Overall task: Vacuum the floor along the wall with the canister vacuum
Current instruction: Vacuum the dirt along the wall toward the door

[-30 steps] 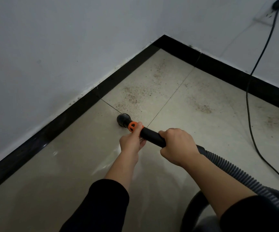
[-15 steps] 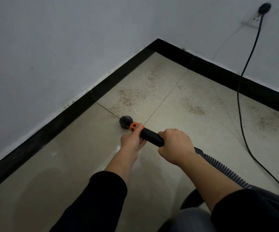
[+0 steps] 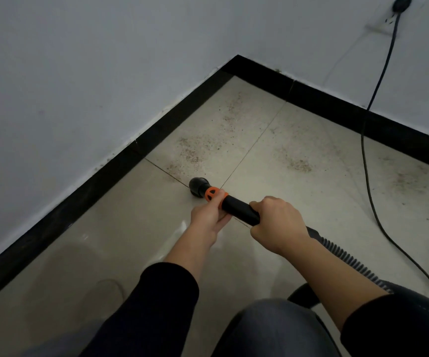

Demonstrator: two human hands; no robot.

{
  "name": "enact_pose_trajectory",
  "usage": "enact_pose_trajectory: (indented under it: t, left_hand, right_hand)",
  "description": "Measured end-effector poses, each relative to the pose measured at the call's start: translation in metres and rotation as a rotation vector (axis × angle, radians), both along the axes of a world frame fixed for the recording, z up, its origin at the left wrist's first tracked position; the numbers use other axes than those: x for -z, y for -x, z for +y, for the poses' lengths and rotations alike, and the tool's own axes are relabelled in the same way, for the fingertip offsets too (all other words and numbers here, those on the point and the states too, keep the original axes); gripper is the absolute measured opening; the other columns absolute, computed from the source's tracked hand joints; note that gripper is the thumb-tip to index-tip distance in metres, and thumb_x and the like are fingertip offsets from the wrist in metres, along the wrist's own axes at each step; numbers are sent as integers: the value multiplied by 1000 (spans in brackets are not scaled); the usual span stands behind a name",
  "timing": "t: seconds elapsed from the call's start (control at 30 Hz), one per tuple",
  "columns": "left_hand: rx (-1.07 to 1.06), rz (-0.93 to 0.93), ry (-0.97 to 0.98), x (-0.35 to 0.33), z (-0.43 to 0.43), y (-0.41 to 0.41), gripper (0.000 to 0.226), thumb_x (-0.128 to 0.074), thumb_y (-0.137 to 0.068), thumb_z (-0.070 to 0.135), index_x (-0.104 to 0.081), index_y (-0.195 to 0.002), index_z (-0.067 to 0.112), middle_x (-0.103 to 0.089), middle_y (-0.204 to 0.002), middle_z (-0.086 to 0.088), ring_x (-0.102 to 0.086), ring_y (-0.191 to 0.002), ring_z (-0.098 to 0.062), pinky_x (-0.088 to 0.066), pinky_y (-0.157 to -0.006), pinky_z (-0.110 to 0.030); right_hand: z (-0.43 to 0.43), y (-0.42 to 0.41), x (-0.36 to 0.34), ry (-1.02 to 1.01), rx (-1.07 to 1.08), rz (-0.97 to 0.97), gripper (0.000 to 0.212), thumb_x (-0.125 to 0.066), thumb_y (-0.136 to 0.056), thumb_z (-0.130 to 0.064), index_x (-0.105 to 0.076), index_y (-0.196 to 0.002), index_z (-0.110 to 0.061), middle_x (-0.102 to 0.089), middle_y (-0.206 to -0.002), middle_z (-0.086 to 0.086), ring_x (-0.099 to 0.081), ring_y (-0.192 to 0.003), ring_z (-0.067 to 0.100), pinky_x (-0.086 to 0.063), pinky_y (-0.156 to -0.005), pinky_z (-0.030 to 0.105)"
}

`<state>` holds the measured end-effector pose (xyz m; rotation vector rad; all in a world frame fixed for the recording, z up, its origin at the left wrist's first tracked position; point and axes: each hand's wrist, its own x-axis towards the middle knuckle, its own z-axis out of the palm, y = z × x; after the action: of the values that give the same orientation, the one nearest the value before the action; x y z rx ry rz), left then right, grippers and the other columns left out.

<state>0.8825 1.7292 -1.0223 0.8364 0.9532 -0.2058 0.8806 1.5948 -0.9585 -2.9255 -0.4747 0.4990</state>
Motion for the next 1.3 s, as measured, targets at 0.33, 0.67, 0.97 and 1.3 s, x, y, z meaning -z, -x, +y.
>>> enact_pose_trajectory:
  t: [0.33,0.67,0.97,1.3]
  left_hand:
    - [25,-21,44,9,-8,-27,34,-74,-85,24,-60,-103,-1,-68,-97,-17,-68,-79,-19,-58,-56,-23]
    - [-2,-36,77,11,8,-44,30,-74,-85,23,-60,-98,0,-69,-92,-15,-69,-77,-16,-59,-63,-23]
    - [-78,-3,27,12,24,-37,28,-77,-82,21,-62,-93,0,-71,-90,-15,-72,-77,-17,-60,-75,-29]
    - [-203,29,-2,10,45,-27,25,-78,-81,20,-62,-88,2,-71,-94,-17,-72,-84,-21,-59,-65,-26]
  right_hand:
    - [-2,-19,10,20,75,-26,18,-54,-79,-15,-59,-95,-20,-37,-72,-6,-43,-68,19,-32,-58,27]
    - [14,-40,21,26,100,-56,20,-58,-78,-14,-61,-96,-20,-50,-74,-2,-53,-71,21,-38,-58,27]
    - [27,-39,29,-19,93,-43,19,-62,-74,-14,-64,-92,-20,-55,-69,1,-55,-68,23,-37,-52,27]
    - [50,-38,34,-66,46,-20,22,-64,-74,-14,-66,-95,-22,-59,-73,2,-56,-71,23,-39,-55,27]
